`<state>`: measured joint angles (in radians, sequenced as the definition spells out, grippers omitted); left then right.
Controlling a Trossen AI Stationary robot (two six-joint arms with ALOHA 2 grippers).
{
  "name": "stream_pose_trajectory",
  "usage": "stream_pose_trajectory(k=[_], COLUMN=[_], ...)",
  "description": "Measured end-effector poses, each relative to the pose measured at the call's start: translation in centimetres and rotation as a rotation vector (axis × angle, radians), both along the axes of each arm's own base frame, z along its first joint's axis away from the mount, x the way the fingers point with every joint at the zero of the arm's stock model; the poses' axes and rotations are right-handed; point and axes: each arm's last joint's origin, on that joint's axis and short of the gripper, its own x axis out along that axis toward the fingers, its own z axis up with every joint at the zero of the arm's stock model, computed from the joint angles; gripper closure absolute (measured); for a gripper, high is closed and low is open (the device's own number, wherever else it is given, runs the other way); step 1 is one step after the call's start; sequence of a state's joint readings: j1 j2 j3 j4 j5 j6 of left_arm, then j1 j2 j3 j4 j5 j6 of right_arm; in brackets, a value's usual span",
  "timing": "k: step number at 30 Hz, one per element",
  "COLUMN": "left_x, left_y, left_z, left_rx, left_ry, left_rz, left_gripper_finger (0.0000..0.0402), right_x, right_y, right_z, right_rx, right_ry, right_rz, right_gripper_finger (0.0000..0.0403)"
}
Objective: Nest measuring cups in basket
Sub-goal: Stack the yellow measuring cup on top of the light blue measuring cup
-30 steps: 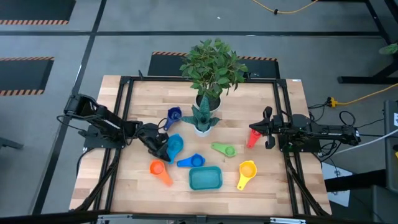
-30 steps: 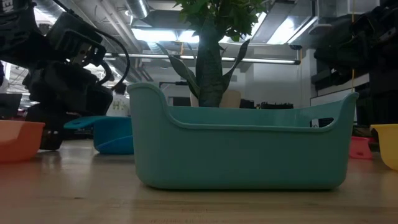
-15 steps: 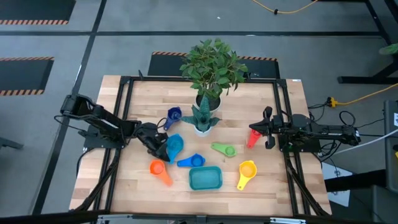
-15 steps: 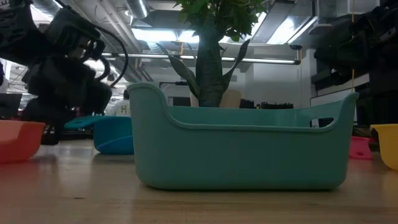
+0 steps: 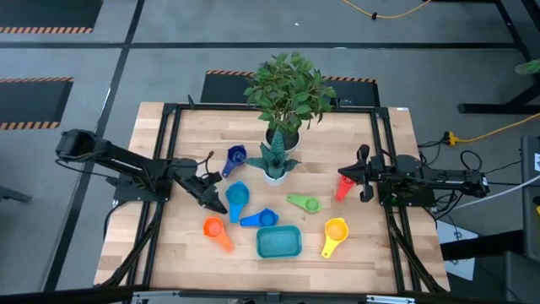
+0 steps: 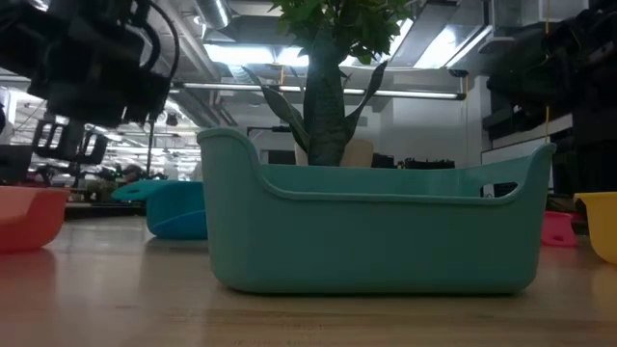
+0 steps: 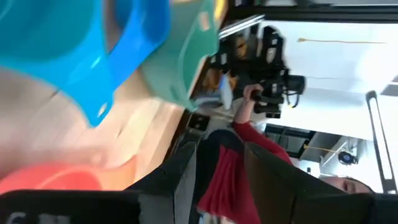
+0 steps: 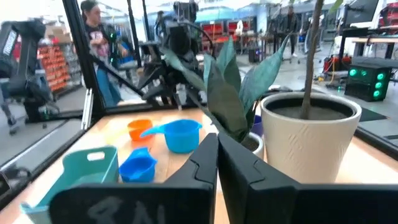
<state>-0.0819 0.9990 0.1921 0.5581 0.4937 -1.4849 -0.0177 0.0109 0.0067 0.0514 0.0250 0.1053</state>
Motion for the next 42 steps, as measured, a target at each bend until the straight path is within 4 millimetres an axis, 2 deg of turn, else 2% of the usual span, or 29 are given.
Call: stream_pose_trajectory(k=[5,14,17,21,25,29,36,42], left_x=[-0.1,0.0,0.0,0.0,0.0,0.0,0.0,0.0], left_y=[0.1,-0.3,-0.5,-0.5,-0.5,-0.5,-0.5,-0.5], left_z=[0.6,0.5,0.6,0.7,0.7,0.6,0.6,0.6], left_rx=[0.145,0.411,0.432,0.438,0.439,0.44,0.439,0.44], left_ry=[-0.109,-0.192,-0.201,-0.2,-0.2,-0.199,-0.199,-0.199], left_rz=[0.106,0.245,0.277,0.293,0.293,0.293,0.293,0.293], left_gripper_finger=[0.0271,0.0271,0.0271,0.0271,0.0271,0.0271,0.0271,0.0271], right_x=[-0.1,-0.2,-0.6,-1.3,-1.2,-0.1,3.4,5.7], right_y=[0.0,0.1,0.2,0.3,0.4,0.7,2.4,4.0], right_z=[0.8,1.7,3.2,5.8,7.7,8.4,8.2,8.1], right_rx=[0.039,0.166,0.168,0.162,0.204,0.306,0.385,0.32], right_ry=[-0.083,-0.168,-0.207,-0.228,-0.091,0.116,0.387,0.533], right_rz=[0.004,0.04,0.086,0.106,0.131,0.188,0.386,0.467], right_gripper_finger=[0.0364,0.0258,0.0243,0.0244,0.0247,0.0247,0.0247,0.0247])
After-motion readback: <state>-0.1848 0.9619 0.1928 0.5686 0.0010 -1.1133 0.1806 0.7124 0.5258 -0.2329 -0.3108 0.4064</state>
